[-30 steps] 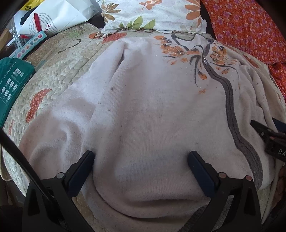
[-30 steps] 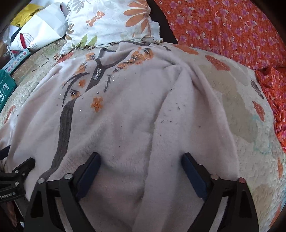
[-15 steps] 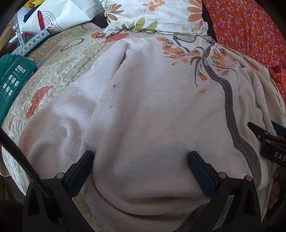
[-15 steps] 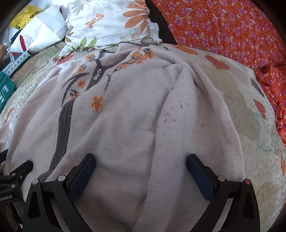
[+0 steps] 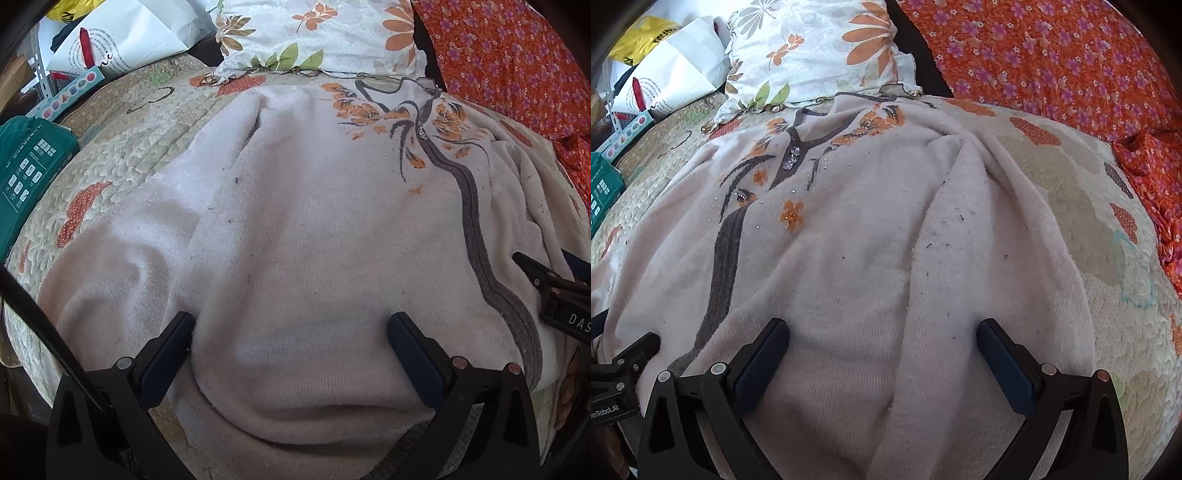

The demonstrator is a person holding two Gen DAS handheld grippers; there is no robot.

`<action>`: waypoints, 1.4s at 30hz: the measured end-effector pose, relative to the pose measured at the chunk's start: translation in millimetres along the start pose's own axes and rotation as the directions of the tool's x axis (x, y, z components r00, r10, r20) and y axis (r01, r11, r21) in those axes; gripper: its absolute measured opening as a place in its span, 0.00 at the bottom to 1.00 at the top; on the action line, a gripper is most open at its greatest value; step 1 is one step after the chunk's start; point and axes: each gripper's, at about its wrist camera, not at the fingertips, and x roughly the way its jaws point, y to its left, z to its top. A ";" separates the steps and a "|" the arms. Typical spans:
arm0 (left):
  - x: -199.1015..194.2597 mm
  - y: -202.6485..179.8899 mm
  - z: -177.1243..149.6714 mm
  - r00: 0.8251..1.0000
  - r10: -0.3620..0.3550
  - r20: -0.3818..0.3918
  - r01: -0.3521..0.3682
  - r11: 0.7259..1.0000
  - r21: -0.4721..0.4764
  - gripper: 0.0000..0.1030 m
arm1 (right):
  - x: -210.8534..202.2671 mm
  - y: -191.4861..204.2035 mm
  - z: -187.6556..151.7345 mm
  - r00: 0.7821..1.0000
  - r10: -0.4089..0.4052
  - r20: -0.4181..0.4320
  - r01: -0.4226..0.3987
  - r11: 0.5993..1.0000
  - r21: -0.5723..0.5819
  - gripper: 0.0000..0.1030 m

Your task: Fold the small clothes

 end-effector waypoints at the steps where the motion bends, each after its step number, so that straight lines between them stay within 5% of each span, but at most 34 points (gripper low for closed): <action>1: -0.2 0.0 -0.4 1.000 0.000 0.002 0.000 1.000 0.001 1.00 | 0.2 0.2 -0.1 1.000 -0.001 0.001 0.001 1.000 -0.001 1.00; 21: -1.5 0.3 -0.2 1.000 -0.005 -0.011 0.005 1.000 0.005 1.00 | 0.6 0.6 -0.2 1.000 -0.003 0.005 0.003 1.000 -0.007 1.00; 25: -4.9 2.1 5.4 0.997 -0.045 -0.064 0.047 0.999 0.026 1.00 | 1.2 0.0 0.3 1.000 0.003 0.002 -0.003 1.000 -0.006 1.00; 30: -18.2 14.0 10.0 0.983 -0.170 -0.069 0.171 0.985 0.005 0.83 | 1.3 0.3 0.4 1.000 0.001 0.002 -0.001 1.000 -0.006 1.00; 35: -34.1 36.3 16.6 0.976 -0.212 -0.058 0.211 0.977 -0.011 0.56 | 1.2 0.7 0.1 1.000 -0.003 0.003 0.003 1.000 -0.008 1.00; 40: -53.3 75.3 36.4 0.991 -0.130 -0.014 0.129 0.989 -0.070 0.56 | 1.1 1.1 0.5 1.000 -0.005 0.002 0.005 1.000 -0.011 1.00; 42: -56.9 92.3 44.8 0.996 -0.089 -0.012 0.088 0.991 -0.101 0.67 | 1.0 1.0 0.6 1.000 -0.005 0.002 0.005 1.000 -0.011 1.00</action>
